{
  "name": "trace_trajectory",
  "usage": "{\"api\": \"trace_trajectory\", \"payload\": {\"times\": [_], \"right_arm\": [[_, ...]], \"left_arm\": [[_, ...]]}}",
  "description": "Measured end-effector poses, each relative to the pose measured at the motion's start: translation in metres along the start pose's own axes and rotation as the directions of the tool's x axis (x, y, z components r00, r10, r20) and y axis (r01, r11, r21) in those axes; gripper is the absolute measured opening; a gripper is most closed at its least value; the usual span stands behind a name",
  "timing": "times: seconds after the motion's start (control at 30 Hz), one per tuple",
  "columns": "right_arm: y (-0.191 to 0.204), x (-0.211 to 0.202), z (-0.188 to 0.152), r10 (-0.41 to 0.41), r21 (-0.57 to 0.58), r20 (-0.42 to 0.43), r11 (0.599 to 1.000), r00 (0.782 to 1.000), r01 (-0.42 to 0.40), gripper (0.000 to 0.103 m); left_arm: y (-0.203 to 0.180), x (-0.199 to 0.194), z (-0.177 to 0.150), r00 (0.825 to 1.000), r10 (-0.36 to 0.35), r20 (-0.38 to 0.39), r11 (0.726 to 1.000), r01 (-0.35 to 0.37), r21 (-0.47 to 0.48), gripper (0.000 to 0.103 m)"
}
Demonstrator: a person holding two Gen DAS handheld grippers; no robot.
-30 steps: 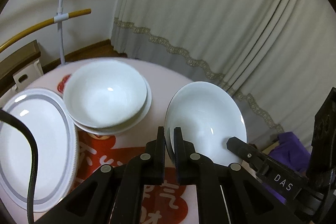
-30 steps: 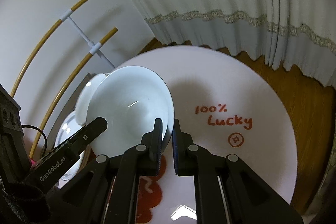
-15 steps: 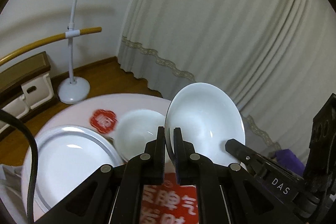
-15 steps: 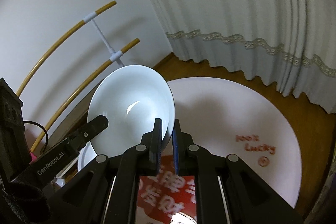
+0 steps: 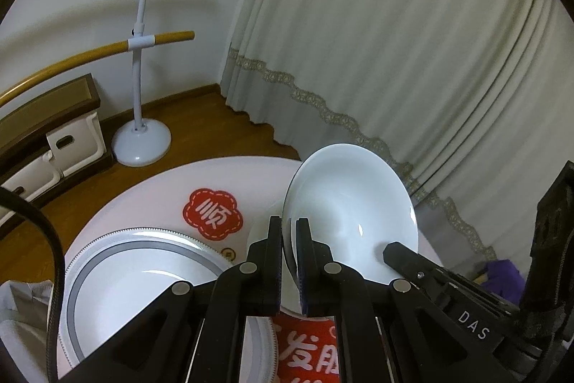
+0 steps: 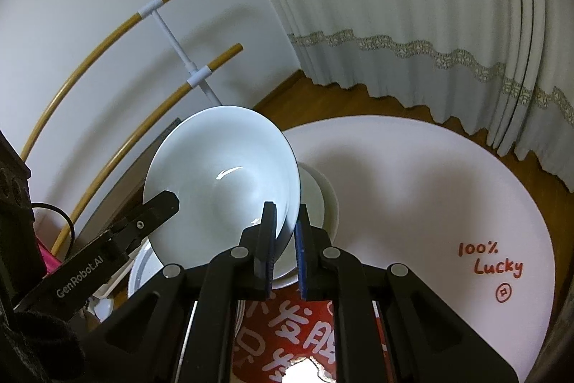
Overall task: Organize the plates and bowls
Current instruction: 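Lift the white bowl with both grippers and carry it toward the nested bowls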
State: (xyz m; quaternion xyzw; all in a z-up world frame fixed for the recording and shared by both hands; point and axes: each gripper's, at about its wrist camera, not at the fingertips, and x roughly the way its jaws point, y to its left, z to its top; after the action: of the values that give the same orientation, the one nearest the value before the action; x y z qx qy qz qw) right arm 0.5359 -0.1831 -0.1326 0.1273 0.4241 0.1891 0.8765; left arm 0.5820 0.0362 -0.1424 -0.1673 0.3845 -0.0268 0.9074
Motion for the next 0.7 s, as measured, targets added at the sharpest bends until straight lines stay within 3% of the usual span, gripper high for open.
{"api": "trace_trajectory", "payload": {"times": [0.37,0.7], "right_arm": [[0.001,0.019,-0.006,-0.037,-0.005,-0.035,0.999,0.999,0.037,0.009],[0.004,0.022,-0.008,-0.05,0.001,-0.047,0.999,0.998,0.05,0.01]], "left_arm": [[-0.002,0.034,0.023,0.999,0.004,-0.038,1.0,-0.004,-0.011,0.003],[-0.006,0.034,0.022,0.999,0.005,-0.046,1.0,-0.005,-0.01,0.003]]}}
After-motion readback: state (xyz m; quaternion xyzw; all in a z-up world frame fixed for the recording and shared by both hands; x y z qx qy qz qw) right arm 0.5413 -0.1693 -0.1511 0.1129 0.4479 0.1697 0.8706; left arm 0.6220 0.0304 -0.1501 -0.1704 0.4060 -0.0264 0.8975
